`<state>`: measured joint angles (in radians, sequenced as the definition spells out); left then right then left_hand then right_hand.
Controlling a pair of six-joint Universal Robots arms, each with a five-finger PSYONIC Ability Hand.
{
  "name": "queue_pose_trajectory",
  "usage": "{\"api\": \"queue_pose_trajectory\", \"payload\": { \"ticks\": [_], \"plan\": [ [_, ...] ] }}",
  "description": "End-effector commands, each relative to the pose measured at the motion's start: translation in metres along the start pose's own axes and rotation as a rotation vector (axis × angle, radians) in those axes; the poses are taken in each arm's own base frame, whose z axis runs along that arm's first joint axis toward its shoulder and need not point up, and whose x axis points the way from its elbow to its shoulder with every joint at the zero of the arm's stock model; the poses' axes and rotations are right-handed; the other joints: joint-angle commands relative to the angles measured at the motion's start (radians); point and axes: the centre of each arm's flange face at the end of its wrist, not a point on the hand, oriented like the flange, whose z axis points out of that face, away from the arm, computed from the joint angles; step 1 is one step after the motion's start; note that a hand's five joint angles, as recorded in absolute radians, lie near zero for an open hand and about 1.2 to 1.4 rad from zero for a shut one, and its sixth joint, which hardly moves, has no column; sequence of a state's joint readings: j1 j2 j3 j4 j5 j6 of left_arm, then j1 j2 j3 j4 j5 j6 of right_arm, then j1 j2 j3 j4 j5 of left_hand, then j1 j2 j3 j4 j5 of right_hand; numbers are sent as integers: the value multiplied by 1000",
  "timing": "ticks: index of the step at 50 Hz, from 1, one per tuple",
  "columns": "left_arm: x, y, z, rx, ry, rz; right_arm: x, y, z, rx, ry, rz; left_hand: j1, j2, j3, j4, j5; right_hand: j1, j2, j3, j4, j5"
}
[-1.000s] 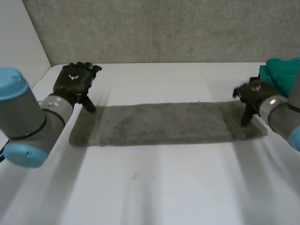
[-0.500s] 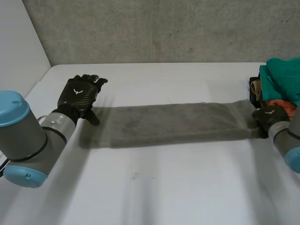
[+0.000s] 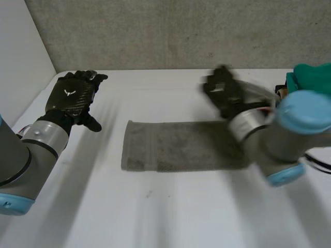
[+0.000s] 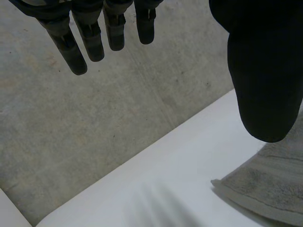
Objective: Fold the laundry.
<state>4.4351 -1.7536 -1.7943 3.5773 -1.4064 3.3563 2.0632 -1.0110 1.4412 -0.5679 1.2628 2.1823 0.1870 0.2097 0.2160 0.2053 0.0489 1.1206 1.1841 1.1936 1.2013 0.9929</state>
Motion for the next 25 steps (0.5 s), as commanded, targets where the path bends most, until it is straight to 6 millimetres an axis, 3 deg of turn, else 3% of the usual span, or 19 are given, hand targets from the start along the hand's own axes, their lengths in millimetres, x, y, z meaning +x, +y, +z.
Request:
{"api": "queue_pose_trajectory", "payload": {
  "ticks": [1,3,5,6,9,11,18,20,25],
  "plan": [
    [1,2,-4,-9,2,-14,-117,-76,-12,359,-255,26,-12,-35,-42,-31,-49,276,212,203,195,229],
    [1,2,-4,-11,2,-14,-141,-78,-18,323,-313,49,-12,-35,-42,-31,-49,276,212,203,195,229],
    [1,2,-4,-10,4,-14,-147,-73,-20,261,-334,60,-12,-35,-42,-31,-49,276,212,203,195,229],
    [1,2,-4,-10,4,-14,-146,-68,-19,198,-331,67,-12,-35,-42,-31,-49,108,45,35,27,61],
    [1,0,-3,0,2,-12,-134,-62,-19,74,-308,88,-12,-35,-42,-31,-49,-946,-1010,-1019,-1027,-993],
    [0,-2,-1,6,0,-11,-126,-63,-19,24,-291,124,-12,-35,-42,-31,-49,-946,-1010,-1019,-1027,-993],
    [5,-11,4,48,14,-8,-59,-48,-15,-134,-156,486,-12,-35,-42,-31,-49,-946,-1010,-1019,-1027,-993],
    [9,-12,3,53,25,-8,-48,-44,-22,-191,-164,610,-12,-35,-42,-31,-49,-946,-1010,-1019,-1027,-993],
    [26,-12,1,60,70,-12,-46,-21,-35,-355,-192,739,-12,-35,-42,-31,-49,-946,-1010,-1019,-1027,-993]
  ]
}}
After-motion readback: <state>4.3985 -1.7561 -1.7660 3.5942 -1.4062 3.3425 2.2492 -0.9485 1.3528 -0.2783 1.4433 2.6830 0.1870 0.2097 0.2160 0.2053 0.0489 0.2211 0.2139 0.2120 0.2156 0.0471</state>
